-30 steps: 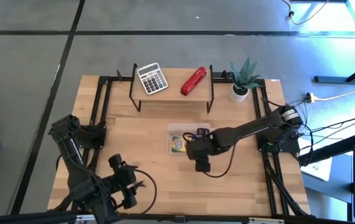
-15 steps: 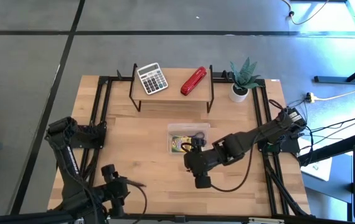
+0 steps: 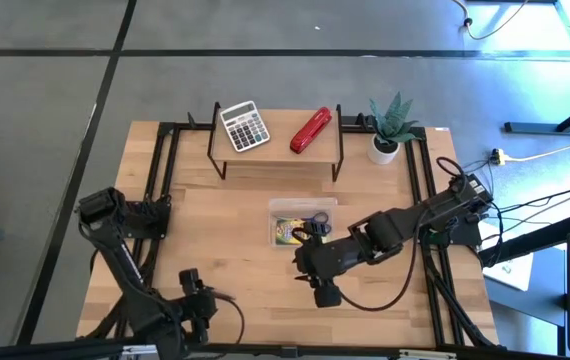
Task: Pack school essentials
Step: Put the purple pen into the transparent supply box
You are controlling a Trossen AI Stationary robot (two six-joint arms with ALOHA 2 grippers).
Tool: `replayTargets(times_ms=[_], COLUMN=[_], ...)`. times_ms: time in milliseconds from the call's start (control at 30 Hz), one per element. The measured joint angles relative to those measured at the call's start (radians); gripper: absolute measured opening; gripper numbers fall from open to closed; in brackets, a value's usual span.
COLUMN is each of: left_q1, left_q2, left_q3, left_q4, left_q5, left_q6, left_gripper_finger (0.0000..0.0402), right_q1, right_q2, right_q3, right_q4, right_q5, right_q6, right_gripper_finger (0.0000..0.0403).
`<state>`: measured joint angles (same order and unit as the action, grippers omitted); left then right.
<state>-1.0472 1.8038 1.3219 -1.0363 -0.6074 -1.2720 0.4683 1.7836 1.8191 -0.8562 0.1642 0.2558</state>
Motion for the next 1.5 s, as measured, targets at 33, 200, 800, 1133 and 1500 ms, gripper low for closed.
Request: replayTargets(times_ms=[33,200,800,1133,1500], left_q1=[0.003,0.011,0.066,0.067,0.067], left_q2=[0.000,0.000,0.000,-0.002,-0.002], left_q3=[-0.021,-0.142,-0.325,-0.365,-0.366], left_q4=[0.022,0.185,0.424,0.468,0.479], left_q5=[0.002,0.087,0.101,0.094,0.095], left_q6=[0.000,0.002,0.001,-0.009,-0.009], left_gripper_finger=[0.0253,0.0247,0.0220,0.0220,0.0220], right_q1=[0.000,0.000,0.000,0.000,0.000], right_q2=[0.000,0.000,0.000,0.000,0.000], right_q3=[0.000,0.000,0.000,-0.001,-0.001], right_q4=[0.000,0.000,-0.001,-0.001,-0.003], right_q5=[0.000,0.000,0.000,0.000,0.000], right_q6=[0.000,0.001,-0.002,-0.003,-0.003], right_gripper_finger=[0.0182,0.0182,0.0181,0.0181,0.0181])
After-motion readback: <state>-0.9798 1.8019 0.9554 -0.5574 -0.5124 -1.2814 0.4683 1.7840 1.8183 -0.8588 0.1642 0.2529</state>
